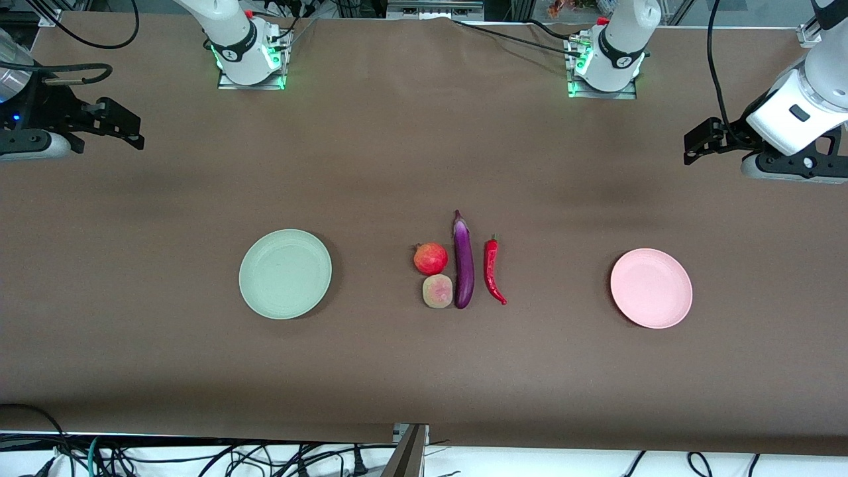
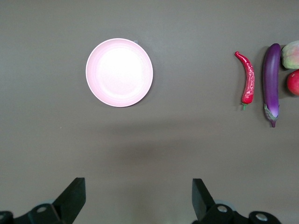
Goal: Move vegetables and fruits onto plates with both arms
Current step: 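Reach the left gripper toward the red chili pepper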
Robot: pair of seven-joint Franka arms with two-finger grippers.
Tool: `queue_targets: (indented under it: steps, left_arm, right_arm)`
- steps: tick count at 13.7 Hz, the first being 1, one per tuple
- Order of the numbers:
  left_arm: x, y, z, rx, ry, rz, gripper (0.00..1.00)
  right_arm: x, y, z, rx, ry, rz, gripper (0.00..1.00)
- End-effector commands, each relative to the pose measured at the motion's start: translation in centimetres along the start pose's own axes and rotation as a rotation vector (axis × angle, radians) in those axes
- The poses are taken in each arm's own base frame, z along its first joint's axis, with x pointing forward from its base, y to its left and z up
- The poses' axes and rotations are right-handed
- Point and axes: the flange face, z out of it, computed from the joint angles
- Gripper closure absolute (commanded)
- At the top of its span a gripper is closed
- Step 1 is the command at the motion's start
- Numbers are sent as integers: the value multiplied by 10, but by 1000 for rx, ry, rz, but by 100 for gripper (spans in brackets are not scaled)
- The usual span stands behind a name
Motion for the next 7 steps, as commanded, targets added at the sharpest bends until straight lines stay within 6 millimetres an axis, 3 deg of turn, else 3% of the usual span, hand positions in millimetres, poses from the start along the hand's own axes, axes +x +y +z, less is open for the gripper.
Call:
queue_targets:
  steps: [1,7]
  left_arm:
    - [3,-2,-7,15,-2,18,0]
    - [4,-1,-5,16,-5,18,0]
  right_arm:
    - [-5,-5,-5,9,3,0,0]
    - [-3,-3,-7,12,11,-5,0]
